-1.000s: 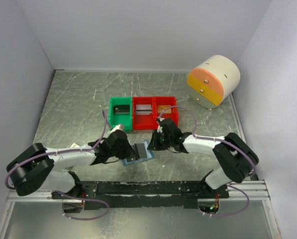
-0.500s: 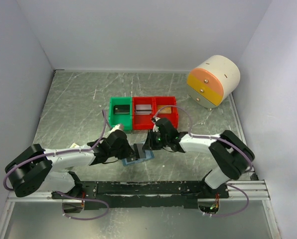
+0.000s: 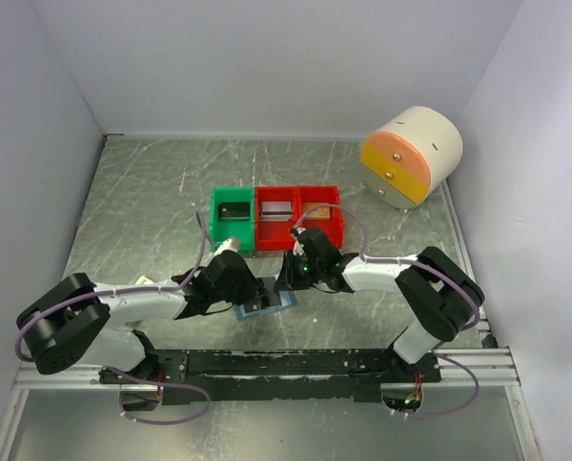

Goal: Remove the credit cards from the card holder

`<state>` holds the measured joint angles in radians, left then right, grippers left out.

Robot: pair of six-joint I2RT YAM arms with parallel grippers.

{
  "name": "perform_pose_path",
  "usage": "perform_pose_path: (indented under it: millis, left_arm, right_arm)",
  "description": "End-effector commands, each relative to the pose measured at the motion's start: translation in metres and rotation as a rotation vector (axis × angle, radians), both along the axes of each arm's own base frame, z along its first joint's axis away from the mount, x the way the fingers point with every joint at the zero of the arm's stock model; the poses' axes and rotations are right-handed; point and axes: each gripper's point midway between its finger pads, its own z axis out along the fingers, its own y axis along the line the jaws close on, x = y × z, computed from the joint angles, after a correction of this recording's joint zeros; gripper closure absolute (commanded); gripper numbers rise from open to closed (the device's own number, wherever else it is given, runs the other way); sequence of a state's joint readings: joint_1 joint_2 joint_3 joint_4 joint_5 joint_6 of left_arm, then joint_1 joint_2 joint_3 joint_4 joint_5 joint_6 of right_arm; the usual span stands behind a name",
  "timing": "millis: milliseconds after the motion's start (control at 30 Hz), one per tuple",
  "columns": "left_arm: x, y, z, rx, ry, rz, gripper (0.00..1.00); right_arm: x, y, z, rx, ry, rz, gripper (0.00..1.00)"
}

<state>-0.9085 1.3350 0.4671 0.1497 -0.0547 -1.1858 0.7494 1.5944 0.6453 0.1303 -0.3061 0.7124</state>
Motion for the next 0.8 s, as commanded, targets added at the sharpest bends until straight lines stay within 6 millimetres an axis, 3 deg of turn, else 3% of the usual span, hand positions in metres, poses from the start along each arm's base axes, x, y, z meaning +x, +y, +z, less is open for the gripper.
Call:
perform_pose_path:
  millis: [0, 300, 400, 767]
  left_arm:
    - [0.001, -0.004, 0.001, -0.050, 0.014, 0.020, 0.80]
    - [0.006, 0.019, 0.017, 0.015, -0.049, 0.076, 0.58]
    - [0.003, 0.026, 0.012, 0.031, -0.039, 0.091, 0.52]
    - [-0.004, 0.012, -0.014, 0.010, 0.027, 0.045, 0.52]
  right_arm:
    - [-0.007, -0.009, -0.015, -0.055, 0.028, 0.019, 0.82]
    - [-0.007, -0.009, -0.018, -0.062, 0.035, 0.018, 0.82]
    - [-0.006, -0.009, -0.017, -0.060, 0.033, 0.018, 0.82]
    - [-0.006, -0.009, -0.017, -0.058, 0.030, 0.018, 0.82]
